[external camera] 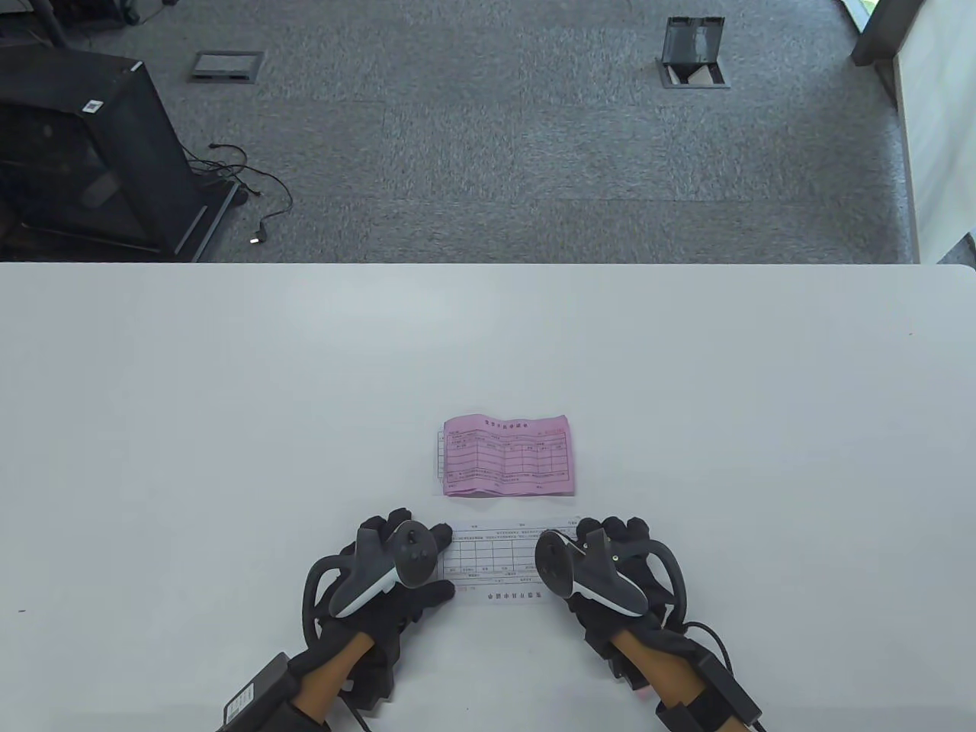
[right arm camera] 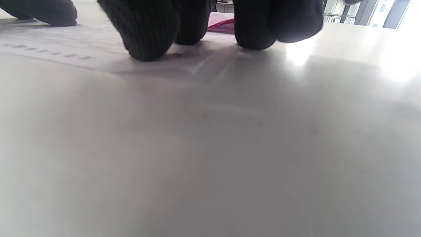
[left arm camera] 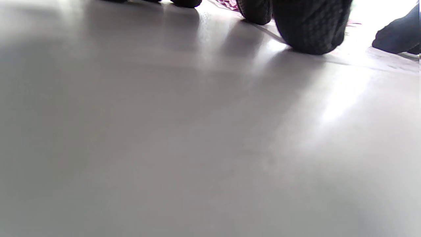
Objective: Unfold folded invoices and stack
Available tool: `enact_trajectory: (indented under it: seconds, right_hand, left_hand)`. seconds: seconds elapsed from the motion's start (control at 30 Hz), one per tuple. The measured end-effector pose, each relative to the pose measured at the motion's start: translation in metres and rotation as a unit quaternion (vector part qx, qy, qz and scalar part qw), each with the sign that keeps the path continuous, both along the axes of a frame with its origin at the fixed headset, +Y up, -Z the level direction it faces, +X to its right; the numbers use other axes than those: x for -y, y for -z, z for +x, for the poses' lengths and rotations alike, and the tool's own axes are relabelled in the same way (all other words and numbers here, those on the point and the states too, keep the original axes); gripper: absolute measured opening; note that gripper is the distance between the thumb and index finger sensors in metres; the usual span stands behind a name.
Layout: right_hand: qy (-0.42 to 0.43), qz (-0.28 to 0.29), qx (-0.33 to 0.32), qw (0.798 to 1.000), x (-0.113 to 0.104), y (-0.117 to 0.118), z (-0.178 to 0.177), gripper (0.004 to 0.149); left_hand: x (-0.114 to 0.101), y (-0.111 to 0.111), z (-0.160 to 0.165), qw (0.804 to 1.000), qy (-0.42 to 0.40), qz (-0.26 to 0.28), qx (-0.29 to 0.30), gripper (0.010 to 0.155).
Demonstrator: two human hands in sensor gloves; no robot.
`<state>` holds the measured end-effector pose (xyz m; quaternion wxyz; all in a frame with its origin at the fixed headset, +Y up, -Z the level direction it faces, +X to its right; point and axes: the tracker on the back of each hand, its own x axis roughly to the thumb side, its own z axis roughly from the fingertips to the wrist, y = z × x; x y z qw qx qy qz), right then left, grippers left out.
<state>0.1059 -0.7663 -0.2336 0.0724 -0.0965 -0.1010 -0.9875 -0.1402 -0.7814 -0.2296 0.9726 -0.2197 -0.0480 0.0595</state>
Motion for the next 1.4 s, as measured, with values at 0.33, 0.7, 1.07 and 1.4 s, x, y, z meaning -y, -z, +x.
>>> enact_trajectory:
  seconds: [0.33, 0.7, 1.07, 1.4]
  right_hand:
    - [-0.014, 0.002, 0.024, 1.0, -0.001, 0.002, 0.014, 0.055]
    - [0.121, -0.052, 0.109, 0.985, 0.004, 0.01, 0.039, 0.076]
    - [0.101, -0.016, 0.09, 0.991, 0.012, 0.006, 0.017, 0.075]
    - [0.177, -0.027, 0.148, 0.973, 0.015, 0.006, 0.023, 0.049]
  left_hand:
    - [0.0, 0.0, -0.001, 1.0, -0.002, 0.0, -0.003, 0.075]
    - [0.001, -0.001, 0.0, 1.0, -0.004, 0.002, -0.003, 0.076]
    - [0.0, -0.001, 0.001, 1.0, -0.004, 0.004, 0.0, 0.076]
    - [0.001, -0.001, 0.003, 1.0, -0.003, 0.009, 0.005, 0.076]
